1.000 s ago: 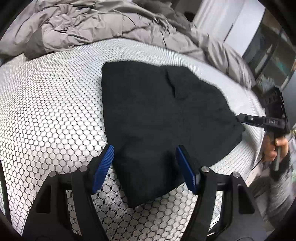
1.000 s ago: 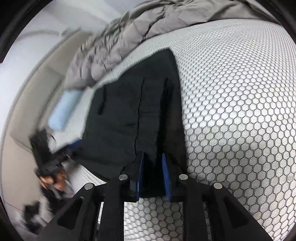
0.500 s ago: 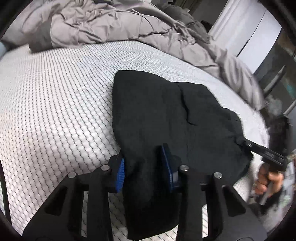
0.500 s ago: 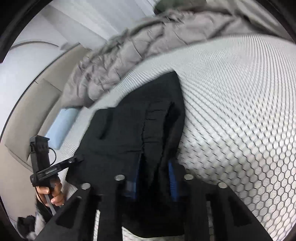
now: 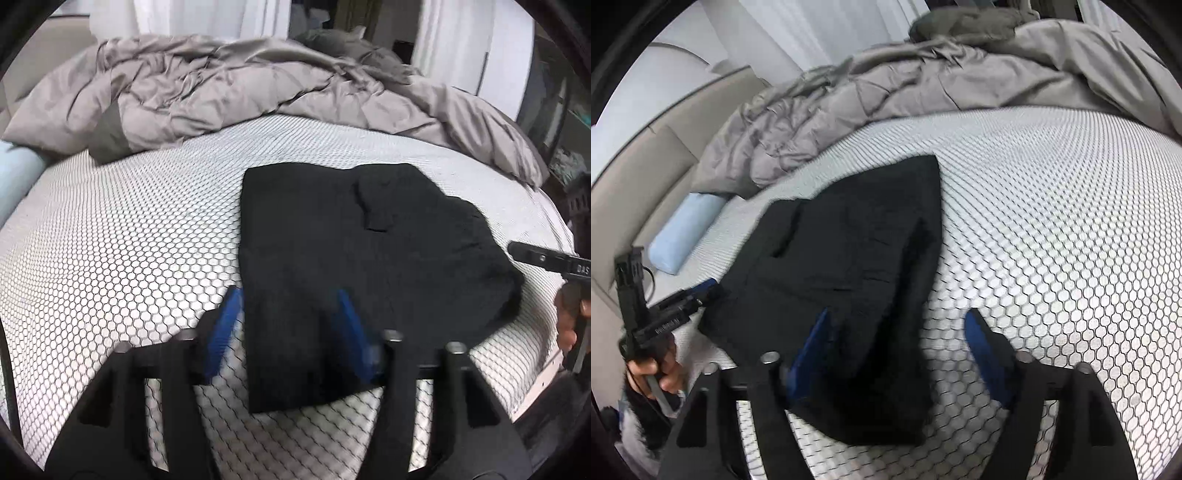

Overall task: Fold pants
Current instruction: 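Release the pants and pull both tools back from the folded pants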

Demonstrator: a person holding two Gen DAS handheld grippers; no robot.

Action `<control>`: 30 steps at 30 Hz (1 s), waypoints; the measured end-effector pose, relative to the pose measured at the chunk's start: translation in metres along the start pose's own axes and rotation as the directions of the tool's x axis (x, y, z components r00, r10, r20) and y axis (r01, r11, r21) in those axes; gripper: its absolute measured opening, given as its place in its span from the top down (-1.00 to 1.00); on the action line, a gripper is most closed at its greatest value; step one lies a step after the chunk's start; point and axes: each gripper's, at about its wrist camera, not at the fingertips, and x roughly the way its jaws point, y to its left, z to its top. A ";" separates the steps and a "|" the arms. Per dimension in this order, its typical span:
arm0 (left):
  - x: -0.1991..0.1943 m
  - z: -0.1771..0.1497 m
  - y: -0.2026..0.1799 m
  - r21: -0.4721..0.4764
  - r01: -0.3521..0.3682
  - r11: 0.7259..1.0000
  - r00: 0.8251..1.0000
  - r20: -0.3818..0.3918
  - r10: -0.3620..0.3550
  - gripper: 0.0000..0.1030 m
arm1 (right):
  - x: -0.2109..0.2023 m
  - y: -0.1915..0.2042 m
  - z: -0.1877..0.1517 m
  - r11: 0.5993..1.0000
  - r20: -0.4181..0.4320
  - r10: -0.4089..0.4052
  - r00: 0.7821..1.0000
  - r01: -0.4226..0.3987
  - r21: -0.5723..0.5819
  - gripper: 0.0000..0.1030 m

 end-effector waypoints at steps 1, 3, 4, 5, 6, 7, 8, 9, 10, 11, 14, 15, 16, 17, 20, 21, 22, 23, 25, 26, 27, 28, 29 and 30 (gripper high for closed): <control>-0.004 -0.003 -0.006 0.022 0.015 1.000 1.000 0.009 -0.015 -0.33 | -0.007 0.003 -0.002 1.000 0.005 0.013 1.000 -0.013 -0.014 -0.73; -0.006 -0.010 -0.016 0.064 0.017 0.998 1.000 -0.007 -0.016 -0.37 | -0.005 0.011 -0.005 0.998 -0.009 0.002 1.000 -0.003 -0.068 -0.75; -0.005 -0.012 -0.019 0.076 -0.004 0.997 1.000 -0.024 0.005 -0.37 | 0.002 0.017 -0.007 0.991 -0.039 -0.049 0.998 0.043 -0.123 -0.75; -0.005 -0.015 -0.022 0.081 -0.021 0.997 0.999 -0.035 0.024 -0.37 | 0.008 0.019 -0.010 0.984 -0.061 -0.096 0.994 0.085 -0.158 -0.76; -0.007 -0.016 -0.025 0.083 -0.026 0.996 0.999 -0.034 0.029 -0.37 | 0.013 0.018 -0.013 0.975 -0.084 -0.139 0.987 0.121 -0.186 -0.79; -0.012 -0.018 -0.027 0.088 -0.021 0.996 0.999 -0.024 0.023 -0.37 | 0.018 0.017 -0.016 0.966 -0.099 -0.177 0.979 0.153 -0.209 -0.82; -0.015 -0.019 -0.028 0.091 -0.018 0.996 1.000 -0.014 0.019 -0.37 | 0.016 0.015 -0.018 0.963 -0.094 -0.187 0.978 0.163 -0.216 -0.82; -0.020 -0.019 -0.031 0.094 -0.018 0.995 1.000 0.002 0.018 -0.37 | 0.011 0.013 -0.018 0.963 -0.079 -0.184 0.980 0.163 -0.215 -0.84; -0.029 -0.019 -0.035 0.093 -0.015 0.996 1.000 0.026 0.013 -0.38 | 0.005 0.015 -0.018 0.957 -0.056 -0.199 0.978 0.182 -0.224 -0.85; -0.033 -0.018 -0.037 0.086 -0.010 0.996 0.999 0.043 0.007 -0.45 | -0.002 0.017 -0.018 0.942 -0.022 -0.238 0.971 0.225 -0.249 -0.88; -0.052 -0.021 -0.040 0.054 0.011 0.998 0.996 0.093 -0.016 -0.61 | -0.024 0.016 -0.023 0.923 0.048 -0.275 0.960 0.277 -0.265 -0.90; -0.060 -0.024 -0.042 0.050 0.014 0.999 0.994 0.110 -0.019 -0.64 | -0.031 0.015 -0.024 0.930 0.060 -0.258 0.964 0.265 -0.253 -0.92; -0.068 -0.025 -0.045 0.048 0.008 0.999 0.991 0.132 -0.015 -0.67 | -0.043 0.017 -0.029 0.940 0.081 -0.231 0.970 0.244 -0.239 -0.95; -0.074 -0.028 -0.047 0.048 0.005 0.999 0.988 0.152 -0.012 -0.75 | -0.048 0.019 -0.031 0.944 0.098 -0.214 0.972 0.231 -0.235 -1.00; -0.092 -0.036 -0.052 0.048 0.000 0.999 0.975 0.223 -0.010 -0.99 | -0.061 0.036 -0.041 0.946 0.167 -0.152 0.974 0.193 -0.262 -1.00; -0.096 -0.040 -0.053 0.041 -0.003 0.999 0.969 0.246 -0.007 -0.99 | -0.066 0.039 -0.044 0.947 0.191 -0.138 0.972 0.186 -0.261 -1.00; -0.099 -0.044 -0.054 0.031 -0.009 0.999 0.966 0.260 0.000 -0.99 | -0.072 0.042 -0.050 0.949 0.219 -0.115 0.969 0.173 -0.264 -1.00; -0.102 -0.048 -0.054 0.021 -0.009 1.000 0.964 0.267 0.003 -0.99 | -0.075 0.045 -0.054 0.950 0.239 -0.104 0.966 0.167 -0.265 -1.00; -0.106 -0.055 -0.055 0.006 0.002 1.000 0.961 0.277 -0.004 -0.99 | -0.079 0.054 -0.061 0.947 0.275 -0.089 0.957 0.166 -0.274 -1.00; -0.107 -0.057 -0.056 -0.001 0.005 1.000 0.960 0.280 -0.005 -0.99 | -0.083 0.057 -0.065 0.945 0.294 -0.087 0.952 0.172 -0.279 -1.00; -0.106 -0.058 -0.055 -0.008 0.009 1.000 0.959 0.282 -0.007 -0.99 | -0.085 0.061 -0.068 0.944 0.310 -0.085 0.947 0.176 -0.280 -1.00; -0.108 -0.061 -0.057 -0.011 0.011 1.000 0.958 0.288 -0.007 -0.99 | -0.087 0.062 -0.071 0.946 0.327 -0.079 0.942 0.175 -0.274 -1.00; -0.109 -0.063 -0.057 -0.011 0.010 1.000 0.957 0.289 -0.006 -0.99 | -0.090 0.063 -0.075 0.950 0.340 -0.069 0.938 0.166 -0.265 -1.00; -0.109 -0.064 -0.058 -0.009 0.007 1.000 0.957 0.290 -0.004 -0.99 | -0.090 0.064 -0.077 0.954 0.345 -0.059 0.937 0.155 -0.258 -1.00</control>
